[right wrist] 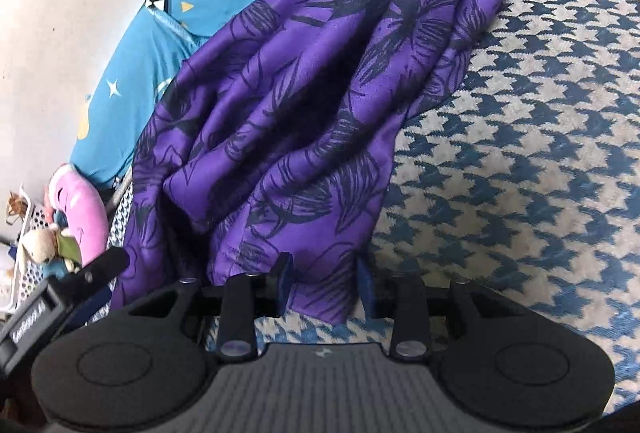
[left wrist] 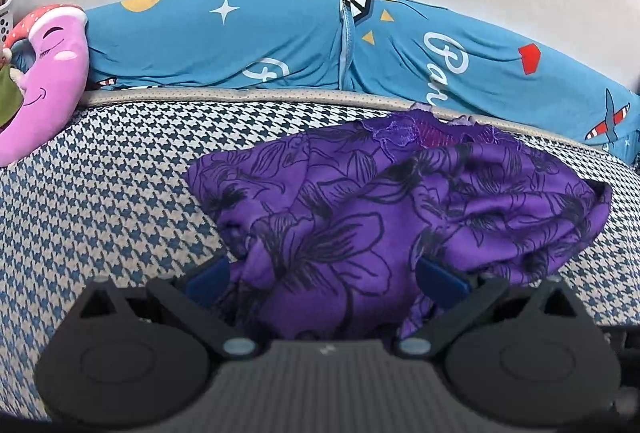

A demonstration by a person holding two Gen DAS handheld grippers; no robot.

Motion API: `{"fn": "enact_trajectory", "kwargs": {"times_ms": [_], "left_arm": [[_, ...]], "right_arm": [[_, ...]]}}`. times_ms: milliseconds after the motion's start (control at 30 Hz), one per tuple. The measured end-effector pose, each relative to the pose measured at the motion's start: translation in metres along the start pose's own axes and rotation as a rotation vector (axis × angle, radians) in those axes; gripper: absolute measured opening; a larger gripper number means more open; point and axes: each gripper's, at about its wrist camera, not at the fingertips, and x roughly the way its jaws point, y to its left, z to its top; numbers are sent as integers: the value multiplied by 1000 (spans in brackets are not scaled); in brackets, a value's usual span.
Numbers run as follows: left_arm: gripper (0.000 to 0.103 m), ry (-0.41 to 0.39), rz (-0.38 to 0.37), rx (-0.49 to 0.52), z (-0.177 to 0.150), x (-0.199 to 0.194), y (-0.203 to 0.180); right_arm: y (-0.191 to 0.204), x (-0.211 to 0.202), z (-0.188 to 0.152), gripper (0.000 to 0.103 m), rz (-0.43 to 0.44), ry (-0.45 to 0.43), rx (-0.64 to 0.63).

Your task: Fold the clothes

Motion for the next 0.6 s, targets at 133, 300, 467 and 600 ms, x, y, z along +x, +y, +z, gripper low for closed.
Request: {"fn": "enact_trajectory", "kwargs": {"times_ms": [133, 300, 467, 600], "left_arm": [[103, 6, -3, 14, -1, 3, -2], [103, 25, -2, 12, -2, 9, -2], [103, 41, -2, -12, -1, 14, 2], [103, 49, 3, -6, -3, 18, 0]], "right_arm": [[8, 5, -3, 32, -26, -37, -30], [16, 2, -3, 8, -77, -87, -72], [12, -34, 8, 8, -87, -195, -56], [12, -72, 21, 8, -176, -339, -131]]}}
